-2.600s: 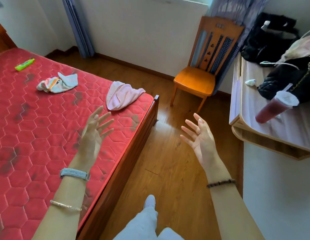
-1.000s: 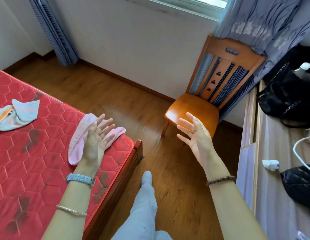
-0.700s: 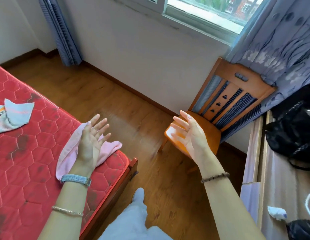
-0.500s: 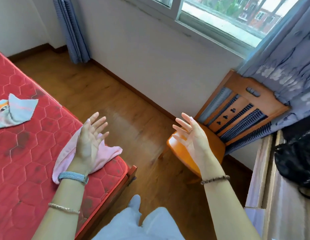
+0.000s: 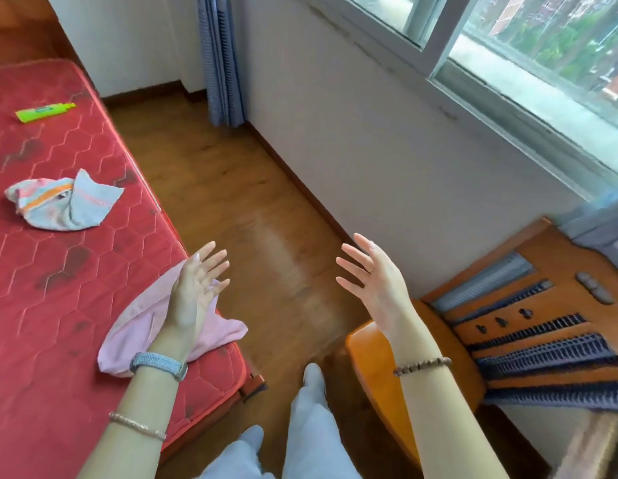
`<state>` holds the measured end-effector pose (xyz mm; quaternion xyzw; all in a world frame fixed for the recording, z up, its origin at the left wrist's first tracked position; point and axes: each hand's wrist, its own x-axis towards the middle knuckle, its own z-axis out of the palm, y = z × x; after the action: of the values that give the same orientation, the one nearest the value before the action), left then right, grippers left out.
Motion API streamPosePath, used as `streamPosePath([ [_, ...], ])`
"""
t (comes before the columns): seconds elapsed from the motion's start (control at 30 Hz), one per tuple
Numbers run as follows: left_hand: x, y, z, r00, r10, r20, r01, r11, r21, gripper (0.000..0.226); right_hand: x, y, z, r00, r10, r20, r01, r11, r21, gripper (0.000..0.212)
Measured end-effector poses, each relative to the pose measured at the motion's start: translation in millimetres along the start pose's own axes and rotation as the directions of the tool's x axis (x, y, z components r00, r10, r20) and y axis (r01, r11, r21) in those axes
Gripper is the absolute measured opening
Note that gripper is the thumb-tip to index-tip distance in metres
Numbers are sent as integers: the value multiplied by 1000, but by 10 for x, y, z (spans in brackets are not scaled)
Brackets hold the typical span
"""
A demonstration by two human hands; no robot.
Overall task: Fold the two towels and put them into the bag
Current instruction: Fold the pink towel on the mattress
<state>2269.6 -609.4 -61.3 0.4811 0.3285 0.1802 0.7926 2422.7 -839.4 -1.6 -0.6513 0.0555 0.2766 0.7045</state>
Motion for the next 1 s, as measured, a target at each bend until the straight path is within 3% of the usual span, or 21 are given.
streamPosePath([
  [0.37,462,-367,830,968,-9,-251,-25,991,-132,40,1188,-584,-162,936,63,346,5,981,-194,33],
  [0.63,495,-325,465,892,-65,-448,-59,965,-257,37,1635,-593,292,827,163,537,12,952,-307,35],
  [0.73,477,-299,307,822,-80,-564,-79,965,-251,41,1788,-579,660,770,198,607,39,934,-355,35],
  [1.0,792,-1,-153,739,-83,-668,-232,900,-368,43,2186,-604,1641,663,237,710,108,909,-403,34],
])
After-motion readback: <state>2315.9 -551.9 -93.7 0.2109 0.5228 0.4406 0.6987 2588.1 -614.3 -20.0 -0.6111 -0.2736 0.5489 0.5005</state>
